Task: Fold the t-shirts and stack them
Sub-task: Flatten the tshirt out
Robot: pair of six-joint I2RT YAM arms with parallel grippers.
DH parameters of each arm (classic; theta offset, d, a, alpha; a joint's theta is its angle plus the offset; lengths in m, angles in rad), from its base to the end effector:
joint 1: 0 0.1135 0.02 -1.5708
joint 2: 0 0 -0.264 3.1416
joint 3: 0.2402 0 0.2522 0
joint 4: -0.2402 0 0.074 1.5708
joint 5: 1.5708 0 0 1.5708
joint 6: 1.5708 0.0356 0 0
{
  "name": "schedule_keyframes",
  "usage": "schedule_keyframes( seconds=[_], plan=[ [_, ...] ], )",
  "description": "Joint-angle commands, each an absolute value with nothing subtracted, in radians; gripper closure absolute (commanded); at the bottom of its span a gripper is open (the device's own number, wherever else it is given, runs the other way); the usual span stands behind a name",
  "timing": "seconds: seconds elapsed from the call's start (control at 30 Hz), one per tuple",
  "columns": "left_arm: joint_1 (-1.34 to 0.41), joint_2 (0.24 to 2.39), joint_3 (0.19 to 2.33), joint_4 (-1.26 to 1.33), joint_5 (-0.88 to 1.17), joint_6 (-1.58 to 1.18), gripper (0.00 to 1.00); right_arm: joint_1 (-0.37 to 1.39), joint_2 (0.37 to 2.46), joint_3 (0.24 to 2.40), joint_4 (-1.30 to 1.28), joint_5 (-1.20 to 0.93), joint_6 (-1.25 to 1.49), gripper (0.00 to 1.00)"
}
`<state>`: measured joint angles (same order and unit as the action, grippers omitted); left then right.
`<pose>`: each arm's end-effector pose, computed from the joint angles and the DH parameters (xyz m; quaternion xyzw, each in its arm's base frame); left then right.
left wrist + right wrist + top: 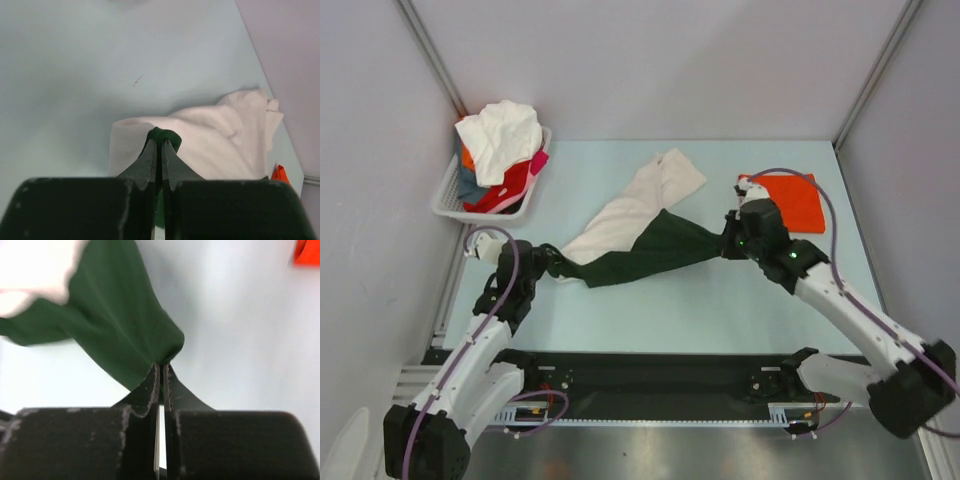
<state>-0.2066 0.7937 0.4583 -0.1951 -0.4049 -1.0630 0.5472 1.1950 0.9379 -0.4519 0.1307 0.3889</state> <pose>0.1771 -0.0228 0.2237 -0.4439 0.7318 -0.1482 0.4955 0.2229 0.1304 0.2837 -0.0445 0.9060 0.1351 0.3987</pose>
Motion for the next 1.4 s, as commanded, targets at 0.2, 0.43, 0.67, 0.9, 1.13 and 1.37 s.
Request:
schedule_keyframes(
  seconds=[0.2,0.43,0.67,0.9,1.13,1.37],
  plan=[
    [-0.183,0.712,0.540,-0.202,-0.492,-1.020,1.00,0.541,0.911,0.893,-0.612,-0.002,0.456,1.00],
    [-0.164,0.822,0.678,-0.115,-0.420,-0.920,1.00,0.557,0.916,0.962,-0.649,-0.100,0.445,1.00],
    [-0.100,0.989,0.874,-0.189,-0.299,-0.917,1.00,0.577,0.876,1.020,-0.727,0.087,0.440,1.00],
    [-0.100,0.966,1.024,-0.143,-0.213,-0.773,1.00,0.462,0.965,1.325,-0.738,0.121,0.355,1.00],
    [-0.101,0.923,1.238,-0.207,-0.037,-0.667,1.00,0.227,1.137,1.805,-0.752,0.018,0.377,1.00],
    [-0.248,0.853,1.304,-0.215,0.215,-0.661,1.00,0.156,1.131,1.968,-0.698,0.083,0.433,1.00]
  ],
)
